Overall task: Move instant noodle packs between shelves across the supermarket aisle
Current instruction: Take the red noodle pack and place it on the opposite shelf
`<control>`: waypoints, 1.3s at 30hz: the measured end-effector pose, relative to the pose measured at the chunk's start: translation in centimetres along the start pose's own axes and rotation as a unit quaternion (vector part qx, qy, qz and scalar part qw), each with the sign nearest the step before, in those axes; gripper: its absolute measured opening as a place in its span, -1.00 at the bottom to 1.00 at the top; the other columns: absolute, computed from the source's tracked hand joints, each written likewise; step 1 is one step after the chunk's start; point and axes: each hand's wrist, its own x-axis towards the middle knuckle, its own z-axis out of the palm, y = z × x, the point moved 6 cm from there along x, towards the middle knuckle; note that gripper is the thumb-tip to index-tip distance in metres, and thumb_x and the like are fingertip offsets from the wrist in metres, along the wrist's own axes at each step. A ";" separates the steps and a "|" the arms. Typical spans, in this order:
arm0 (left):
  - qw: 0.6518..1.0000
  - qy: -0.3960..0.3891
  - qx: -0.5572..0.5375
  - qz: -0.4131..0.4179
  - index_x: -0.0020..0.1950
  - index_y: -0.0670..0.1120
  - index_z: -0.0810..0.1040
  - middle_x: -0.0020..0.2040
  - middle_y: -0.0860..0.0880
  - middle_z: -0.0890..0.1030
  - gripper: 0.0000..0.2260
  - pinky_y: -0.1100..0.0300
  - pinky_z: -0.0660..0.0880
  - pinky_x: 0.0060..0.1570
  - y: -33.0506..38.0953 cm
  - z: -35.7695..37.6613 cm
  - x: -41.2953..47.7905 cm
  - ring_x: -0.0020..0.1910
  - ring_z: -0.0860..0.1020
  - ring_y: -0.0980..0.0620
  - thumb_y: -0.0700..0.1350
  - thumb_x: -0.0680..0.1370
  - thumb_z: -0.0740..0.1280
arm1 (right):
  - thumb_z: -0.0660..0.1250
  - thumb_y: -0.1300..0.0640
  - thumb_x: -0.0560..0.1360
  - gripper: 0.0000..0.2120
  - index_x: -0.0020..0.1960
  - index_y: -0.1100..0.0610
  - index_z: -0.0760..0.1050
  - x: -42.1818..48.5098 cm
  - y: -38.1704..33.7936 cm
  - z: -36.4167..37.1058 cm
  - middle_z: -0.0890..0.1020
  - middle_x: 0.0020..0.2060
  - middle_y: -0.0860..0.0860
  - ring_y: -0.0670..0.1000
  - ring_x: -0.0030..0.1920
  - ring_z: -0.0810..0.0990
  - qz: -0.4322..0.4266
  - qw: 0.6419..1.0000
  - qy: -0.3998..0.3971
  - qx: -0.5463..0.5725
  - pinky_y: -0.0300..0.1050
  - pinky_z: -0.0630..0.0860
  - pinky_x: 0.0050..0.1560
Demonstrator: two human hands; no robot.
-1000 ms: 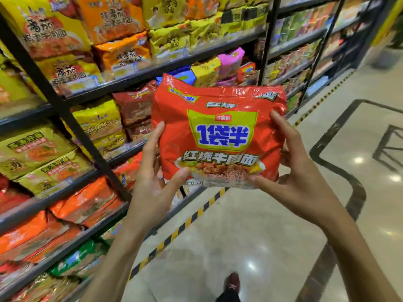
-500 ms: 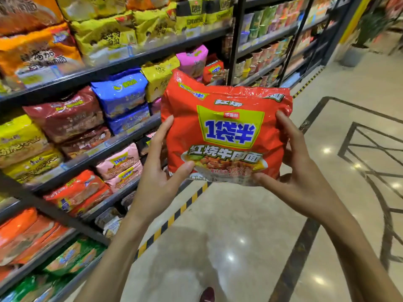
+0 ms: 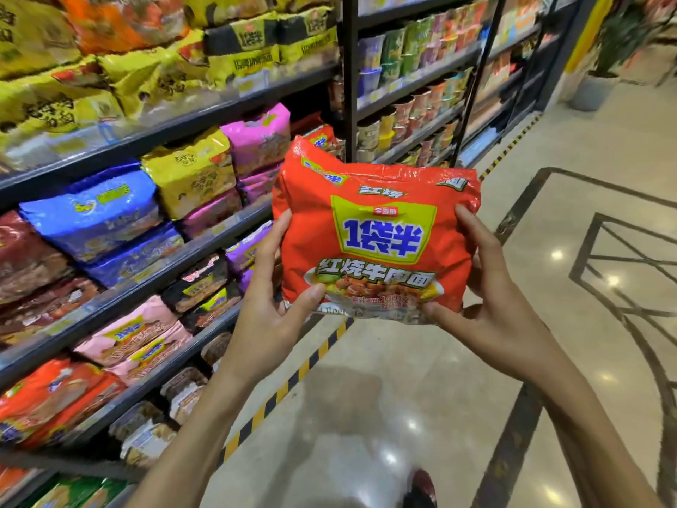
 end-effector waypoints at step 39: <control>0.967 0.214 0.023 -0.135 0.63 0.10 0.12 0.55 0.07 0.37 -0.28 0.15 0.46 0.38 -23.2 9.7 40.3 0.48 0.43 0.14 0.00 0.58 0.44 | 0.47 0.21 0.52 -0.08 0.54 -0.37 -0.03 50.6 24.3 -10.0 0.41 0.16 -0.63 -0.22 0.18 0.62 -0.057 0.975 -0.210 -0.035 0.12 0.59 0.22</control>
